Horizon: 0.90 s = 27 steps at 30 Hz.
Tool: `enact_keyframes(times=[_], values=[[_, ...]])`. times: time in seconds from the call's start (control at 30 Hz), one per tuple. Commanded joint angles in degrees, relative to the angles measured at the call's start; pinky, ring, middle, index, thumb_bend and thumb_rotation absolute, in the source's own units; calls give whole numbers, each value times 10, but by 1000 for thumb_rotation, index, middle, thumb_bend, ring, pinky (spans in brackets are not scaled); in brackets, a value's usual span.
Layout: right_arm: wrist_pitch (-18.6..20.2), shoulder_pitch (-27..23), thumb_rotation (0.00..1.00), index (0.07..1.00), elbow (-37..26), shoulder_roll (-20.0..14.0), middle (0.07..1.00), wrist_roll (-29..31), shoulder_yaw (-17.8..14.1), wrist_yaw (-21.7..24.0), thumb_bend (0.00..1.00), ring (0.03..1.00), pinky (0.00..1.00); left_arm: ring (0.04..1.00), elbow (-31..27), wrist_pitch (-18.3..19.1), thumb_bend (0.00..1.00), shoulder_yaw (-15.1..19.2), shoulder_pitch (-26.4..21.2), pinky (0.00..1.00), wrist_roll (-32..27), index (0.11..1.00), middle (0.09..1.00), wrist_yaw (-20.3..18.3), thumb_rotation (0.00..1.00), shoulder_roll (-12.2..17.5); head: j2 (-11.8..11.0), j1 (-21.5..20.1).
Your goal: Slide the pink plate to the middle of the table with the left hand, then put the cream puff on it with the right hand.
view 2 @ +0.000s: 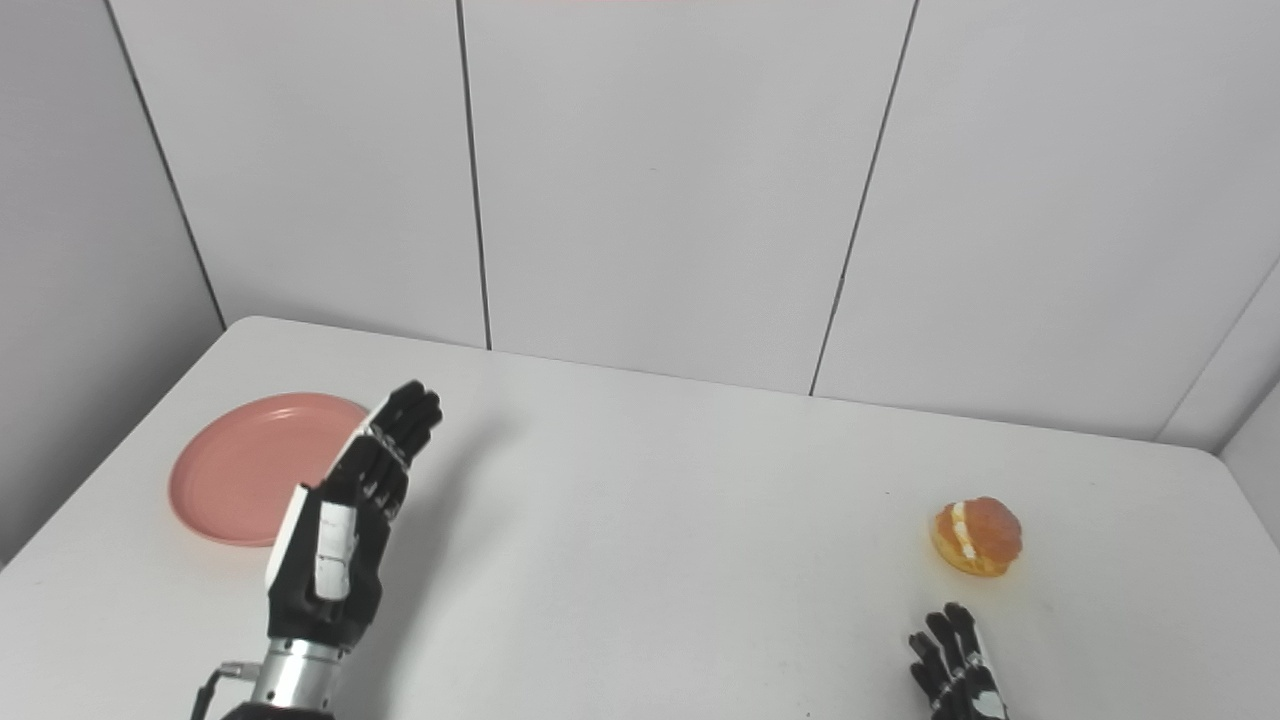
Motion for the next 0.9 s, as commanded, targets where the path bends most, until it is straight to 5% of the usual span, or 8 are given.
enact_keyframes(times=[0.0,0.37,0.87], values=[[13,16,1000,986,10,-2,972,-5,-3,-7,851,955,973,927,11,-22,917,17,-14,1000,-8,814,907,3,904,17,1,-1],[22,20,1000,982,3,-6,965,-7,0,-10,866,942,948,894,128,-62,935,75,-139,898,16,845,894,13,927,124,0,3],[29,25,1000,981,-5,-7,961,-5,3,-10,841,937,941,894,370,-134,987,125,-210,898,35,855,882,49,926,211,4,5]])
